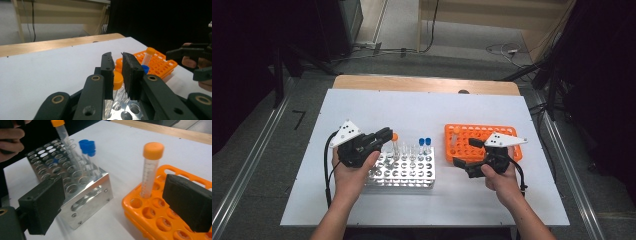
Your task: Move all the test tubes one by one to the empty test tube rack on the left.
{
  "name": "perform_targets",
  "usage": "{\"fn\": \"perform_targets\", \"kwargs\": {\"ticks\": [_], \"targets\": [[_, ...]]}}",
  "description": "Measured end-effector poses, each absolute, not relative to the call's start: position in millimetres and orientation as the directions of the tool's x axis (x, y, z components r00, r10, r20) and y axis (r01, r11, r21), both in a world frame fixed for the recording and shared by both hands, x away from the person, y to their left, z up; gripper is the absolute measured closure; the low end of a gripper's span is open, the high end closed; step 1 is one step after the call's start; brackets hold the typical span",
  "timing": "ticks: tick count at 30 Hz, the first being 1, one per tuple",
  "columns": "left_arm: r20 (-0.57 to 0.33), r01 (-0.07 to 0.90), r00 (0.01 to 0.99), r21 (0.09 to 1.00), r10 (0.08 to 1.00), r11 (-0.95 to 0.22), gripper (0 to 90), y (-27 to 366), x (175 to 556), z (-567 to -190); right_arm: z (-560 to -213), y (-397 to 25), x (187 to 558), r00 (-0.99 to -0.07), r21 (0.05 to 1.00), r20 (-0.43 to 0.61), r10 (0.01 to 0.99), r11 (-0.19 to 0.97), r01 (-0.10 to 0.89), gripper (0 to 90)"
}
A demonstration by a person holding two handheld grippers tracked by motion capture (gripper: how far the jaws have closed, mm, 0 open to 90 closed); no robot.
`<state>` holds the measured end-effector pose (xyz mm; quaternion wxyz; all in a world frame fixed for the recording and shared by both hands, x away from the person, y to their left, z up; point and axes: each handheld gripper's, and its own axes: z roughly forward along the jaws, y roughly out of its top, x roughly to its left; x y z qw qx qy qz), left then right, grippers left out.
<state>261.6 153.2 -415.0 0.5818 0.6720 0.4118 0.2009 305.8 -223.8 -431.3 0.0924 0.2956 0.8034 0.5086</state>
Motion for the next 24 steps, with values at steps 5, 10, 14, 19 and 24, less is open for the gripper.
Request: {"fn": "perform_targets", "kwargs": {"ticks": [5, 10, 14, 19, 24], "targets": [[-0.209, 0.358, 0.593, 0.934, 0.778, -0.021, 89.5, 147, 267, -422, -434, -227, 311, -0.793, 0.868, 0.162, 0.587, 0.298, 0.397, 3.0], [-0.223, 0.352, 0.599, 0.936, 0.769, -0.002, 89.3, 150, 263, -418, -435, -228, 315, -0.782, 0.865, 0.159, 0.603, 0.296, 0.405, 3.3], [-0.236, 0.343, 0.602, 0.939, 0.763, 0.021, 76.9, 155, 259, -416, -438, -227, 321, -0.769, 0.866, 0.156, 0.62, 0.288, 0.409, 4.0], [-0.247, 0.345, 0.625, 0.938, 0.74, 0.022, 50.0, 156, 256, -416, -446, -223, 332, -0.746, 0.855, 0.154, 0.648, 0.29, 0.429, 9.5], [-0.245, 0.347, 0.663, 0.938, 0.707, 0.0, 18.2, 152, 254, -416, -452, -216, 342, -0.73, 0.846, 0.155, 0.666, 0.292, 0.447, 18.6]]}}
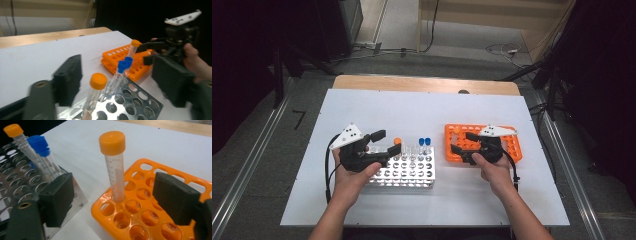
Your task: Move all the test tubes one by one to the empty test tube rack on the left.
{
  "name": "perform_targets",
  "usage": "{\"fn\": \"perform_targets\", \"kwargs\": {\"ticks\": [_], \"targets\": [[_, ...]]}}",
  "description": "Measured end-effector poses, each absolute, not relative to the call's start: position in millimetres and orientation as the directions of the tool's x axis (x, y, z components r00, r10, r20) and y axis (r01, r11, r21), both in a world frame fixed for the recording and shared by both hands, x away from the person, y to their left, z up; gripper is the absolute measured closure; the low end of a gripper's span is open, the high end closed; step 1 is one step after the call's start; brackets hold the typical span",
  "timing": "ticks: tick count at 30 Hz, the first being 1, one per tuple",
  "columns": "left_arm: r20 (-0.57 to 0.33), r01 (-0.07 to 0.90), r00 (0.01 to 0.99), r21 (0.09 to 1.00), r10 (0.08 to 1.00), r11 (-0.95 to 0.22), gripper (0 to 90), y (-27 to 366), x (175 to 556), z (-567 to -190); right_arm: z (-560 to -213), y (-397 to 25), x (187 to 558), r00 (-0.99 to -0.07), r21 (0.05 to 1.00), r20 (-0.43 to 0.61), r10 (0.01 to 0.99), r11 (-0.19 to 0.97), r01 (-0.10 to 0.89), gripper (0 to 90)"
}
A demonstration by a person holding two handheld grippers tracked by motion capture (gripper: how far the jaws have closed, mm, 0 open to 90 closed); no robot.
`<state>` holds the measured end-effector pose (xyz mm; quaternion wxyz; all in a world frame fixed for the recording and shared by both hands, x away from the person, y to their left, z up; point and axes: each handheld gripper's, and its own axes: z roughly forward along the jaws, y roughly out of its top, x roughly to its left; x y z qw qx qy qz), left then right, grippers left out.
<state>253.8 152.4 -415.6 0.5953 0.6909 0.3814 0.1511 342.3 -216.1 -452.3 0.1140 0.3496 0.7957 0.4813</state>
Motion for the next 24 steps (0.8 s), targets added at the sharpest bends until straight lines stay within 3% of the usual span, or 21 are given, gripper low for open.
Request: {"fn": "perform_targets", "kwargs": {"ticks": [5, 18, 24], "targets": [[-0.241, 0.345, 0.699, 0.939, 0.673, -0.022, 0.9, 148, 251, -416, -459, -210, 351, -0.703, 0.828, 0.148, 0.696, 0.302, 0.472, 27.1], [-0.235, 0.34, 0.716, 0.94, 0.658, -0.035, 0.0, 148, 248, -417, -473, -202, 360, -0.678, 0.824, 0.115, 0.726, 0.311, 0.473, 47.3], [-0.235, 0.34, 0.717, 0.94, 0.657, -0.035, 0.0, 147, 248, -417, -476, -196, 356, -0.695, 0.835, 0.087, 0.713, 0.329, 0.441, 62.8]]}}
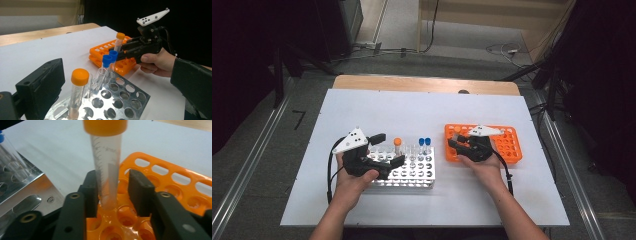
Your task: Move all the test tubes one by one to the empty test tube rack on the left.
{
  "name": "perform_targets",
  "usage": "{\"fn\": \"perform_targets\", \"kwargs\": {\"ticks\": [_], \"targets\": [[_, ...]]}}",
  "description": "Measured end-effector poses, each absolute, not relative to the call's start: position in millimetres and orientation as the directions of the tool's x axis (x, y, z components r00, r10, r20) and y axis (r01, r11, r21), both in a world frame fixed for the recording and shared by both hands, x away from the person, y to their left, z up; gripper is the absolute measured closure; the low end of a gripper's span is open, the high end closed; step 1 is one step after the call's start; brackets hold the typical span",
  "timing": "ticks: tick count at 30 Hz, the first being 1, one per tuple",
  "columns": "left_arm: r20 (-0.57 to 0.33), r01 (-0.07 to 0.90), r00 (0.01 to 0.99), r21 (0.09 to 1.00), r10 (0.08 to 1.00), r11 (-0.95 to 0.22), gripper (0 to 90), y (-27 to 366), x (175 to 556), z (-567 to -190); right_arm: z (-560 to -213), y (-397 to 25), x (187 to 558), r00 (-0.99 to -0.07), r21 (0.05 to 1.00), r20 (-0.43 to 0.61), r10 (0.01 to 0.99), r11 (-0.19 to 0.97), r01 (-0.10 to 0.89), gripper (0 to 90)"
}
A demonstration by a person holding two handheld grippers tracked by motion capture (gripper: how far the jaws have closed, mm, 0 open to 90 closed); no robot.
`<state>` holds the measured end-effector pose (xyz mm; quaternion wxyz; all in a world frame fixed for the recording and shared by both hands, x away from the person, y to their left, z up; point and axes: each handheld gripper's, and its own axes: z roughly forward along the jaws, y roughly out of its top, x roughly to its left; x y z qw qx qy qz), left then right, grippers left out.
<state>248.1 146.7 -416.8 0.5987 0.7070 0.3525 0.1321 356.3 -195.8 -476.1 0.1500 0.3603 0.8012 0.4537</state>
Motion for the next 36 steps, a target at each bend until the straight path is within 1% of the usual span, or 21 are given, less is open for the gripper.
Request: {"fn": "perform_targets", "kwargs": {"ticks": [2, 3, 8, 18, 28, 36], "targets": [[-0.236, 0.341, 0.715, 0.94, 0.658, -0.034, 0.0, 147, 248, -416, -478, -194, 355, -0.706, 0.837, 0.075, 0.705, 0.34, 0.429, 70.2], [-0.235, 0.341, 0.715, 0.939, 0.658, -0.035, 0.0, 146, 248, -416, -479, -194, 354, -0.71, 0.839, 0.068, 0.701, 0.345, 0.42, 71.4], [-0.234, 0.341, 0.718, 0.939, 0.656, -0.038, 0.0, 143, 247, -416, -475, -197, 352, -0.709, 0.852, 0.069, 0.702, 0.329, 0.408, 71.7], [-0.226, 0.338, 0.73, 0.94, 0.645, -0.053, 0.8, 136, 247, -415, -447, -212, 337, -0.72, 0.894, 0.08, 0.69, 0.27, 0.358, 71.8], [-0.224, 0.338, 0.75, 0.939, 0.622, -0.07, 3.4, 125, 246, -413, -424, -220, 305, -0.768, 0.897, 0.076, 0.636, 0.294, 0.332, 71.8], [-0.228, 0.342, 0.76, 0.937, 0.608, -0.077, 6.3, 114, 244, -411, -415, -217, 279, -0.81, 0.896, 0.091, 0.579, 0.307, 0.32, 71.8]]}}
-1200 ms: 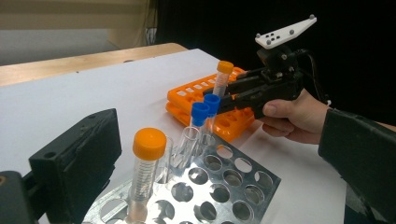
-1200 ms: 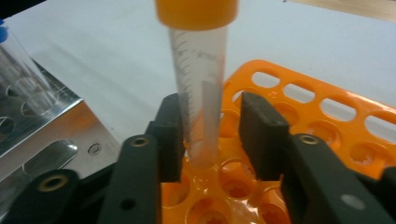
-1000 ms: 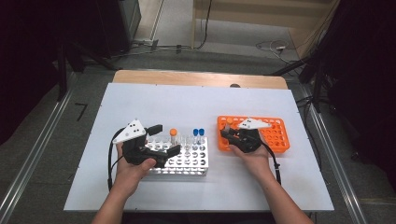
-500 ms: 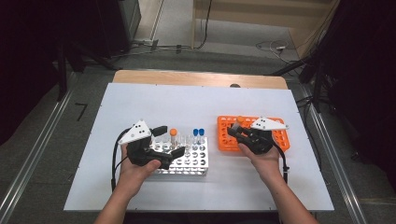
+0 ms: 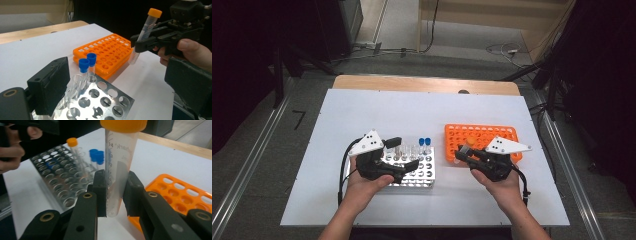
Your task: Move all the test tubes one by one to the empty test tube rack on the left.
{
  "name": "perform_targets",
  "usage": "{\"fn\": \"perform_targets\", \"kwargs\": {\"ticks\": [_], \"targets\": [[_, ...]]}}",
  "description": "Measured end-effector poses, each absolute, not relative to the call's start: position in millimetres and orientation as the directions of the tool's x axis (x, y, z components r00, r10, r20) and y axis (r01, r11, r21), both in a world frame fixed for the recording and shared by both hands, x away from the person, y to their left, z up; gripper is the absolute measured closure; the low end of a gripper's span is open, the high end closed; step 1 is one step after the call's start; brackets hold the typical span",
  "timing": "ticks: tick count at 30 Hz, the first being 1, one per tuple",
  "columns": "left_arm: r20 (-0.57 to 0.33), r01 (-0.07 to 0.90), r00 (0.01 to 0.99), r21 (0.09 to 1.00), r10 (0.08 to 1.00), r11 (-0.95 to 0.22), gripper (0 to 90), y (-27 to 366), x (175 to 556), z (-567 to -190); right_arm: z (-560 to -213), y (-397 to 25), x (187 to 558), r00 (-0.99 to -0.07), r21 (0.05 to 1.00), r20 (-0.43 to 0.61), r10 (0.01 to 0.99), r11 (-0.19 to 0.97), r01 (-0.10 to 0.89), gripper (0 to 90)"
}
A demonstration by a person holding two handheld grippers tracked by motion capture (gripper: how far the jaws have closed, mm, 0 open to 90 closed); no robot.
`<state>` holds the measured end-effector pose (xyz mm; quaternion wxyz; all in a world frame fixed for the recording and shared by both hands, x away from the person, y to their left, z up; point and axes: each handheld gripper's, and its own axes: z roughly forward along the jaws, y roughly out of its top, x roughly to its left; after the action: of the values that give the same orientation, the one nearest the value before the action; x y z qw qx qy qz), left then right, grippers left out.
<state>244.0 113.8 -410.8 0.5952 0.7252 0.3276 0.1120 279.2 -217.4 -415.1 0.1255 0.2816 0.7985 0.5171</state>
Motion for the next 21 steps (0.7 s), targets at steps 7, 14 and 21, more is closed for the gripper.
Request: {"fn": "perform_targets", "kwargs": {"ticks": [7, 14, 21], "targets": [[-0.223, 0.338, 0.769, 0.937, 0.599, -0.085, 18.4, 103, 240, -406, -413, -202, 263, -0.85, 0.887, 0.088, 0.519, 0.347, 0.303, 71.8], [-0.223, 0.313, 0.821, 0.946, 0.526, -0.087, 36.3, 90, 235, -402, -413, -187, 255, -0.874, 0.879, 0.094, 0.477, 0.372, 0.298, 71.8], [-0.207, 0.301, 0.855, 0.945, 0.475, -0.129, 47.9, 73, 233, -403, -414, -174, 249, -0.895, 0.871, 0.091, 0.437, 0.4, 0.284, 71.8]]}}
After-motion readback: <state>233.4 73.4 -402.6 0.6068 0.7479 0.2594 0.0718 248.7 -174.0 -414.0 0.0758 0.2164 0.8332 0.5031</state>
